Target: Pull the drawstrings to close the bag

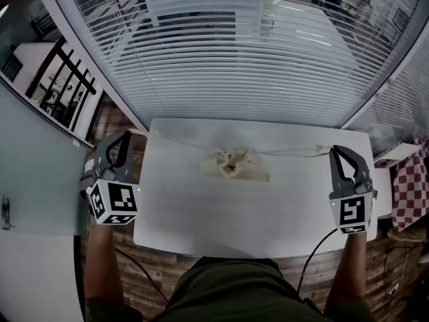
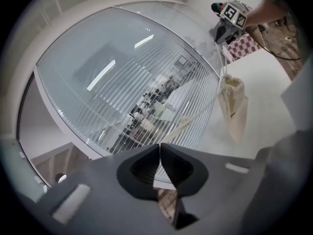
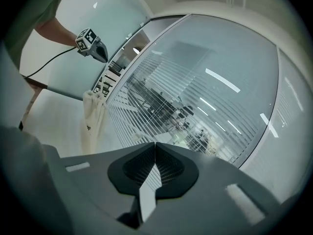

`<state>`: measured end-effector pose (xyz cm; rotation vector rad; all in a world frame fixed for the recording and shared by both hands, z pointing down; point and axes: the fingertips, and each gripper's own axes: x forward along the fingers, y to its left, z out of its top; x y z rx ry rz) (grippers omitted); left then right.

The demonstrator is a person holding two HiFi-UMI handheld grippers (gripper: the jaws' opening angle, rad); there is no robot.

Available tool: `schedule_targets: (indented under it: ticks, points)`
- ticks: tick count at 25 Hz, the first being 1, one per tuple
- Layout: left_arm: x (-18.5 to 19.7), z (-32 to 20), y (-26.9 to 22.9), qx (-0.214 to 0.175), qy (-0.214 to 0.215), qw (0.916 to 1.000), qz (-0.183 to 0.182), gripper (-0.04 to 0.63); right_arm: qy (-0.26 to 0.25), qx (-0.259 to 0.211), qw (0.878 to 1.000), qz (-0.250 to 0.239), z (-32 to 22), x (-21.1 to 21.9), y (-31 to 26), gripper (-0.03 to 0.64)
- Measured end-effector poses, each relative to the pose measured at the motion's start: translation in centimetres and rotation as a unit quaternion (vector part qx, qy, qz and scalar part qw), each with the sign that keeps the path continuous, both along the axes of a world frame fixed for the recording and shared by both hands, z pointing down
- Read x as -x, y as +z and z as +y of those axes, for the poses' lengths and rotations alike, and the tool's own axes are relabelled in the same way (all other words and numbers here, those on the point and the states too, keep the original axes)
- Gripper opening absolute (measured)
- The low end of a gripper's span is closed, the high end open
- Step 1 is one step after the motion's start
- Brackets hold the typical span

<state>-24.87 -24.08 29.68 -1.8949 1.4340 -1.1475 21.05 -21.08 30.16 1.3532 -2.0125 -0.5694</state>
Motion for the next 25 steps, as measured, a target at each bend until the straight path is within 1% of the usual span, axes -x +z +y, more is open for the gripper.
schedule_targets:
  ticks: [5, 14, 25]
  points:
    - [0.1, -0.1, -1.0, -0.009, 0.001, 1.0000, 0.004, 0.015, -0.002, -0.005, 1.000, -0.011, 0.2, 0.8, -0.7, 0.015]
    - [0.4, 0.9, -1.7, -0.021, -0.004, 0.9997, 0.010, 0.015, 0.005, -0.003, 1.000, -0.017, 1.2, 0.4, -0.3, 0.015]
    - [0.6, 1.6, -1.8, -0.020, -0.005, 0.9997, 0.012, 0.015, 0.002, 0.002, 1.000, -0.017, 1.8, 0.8, 0.1, 0.015]
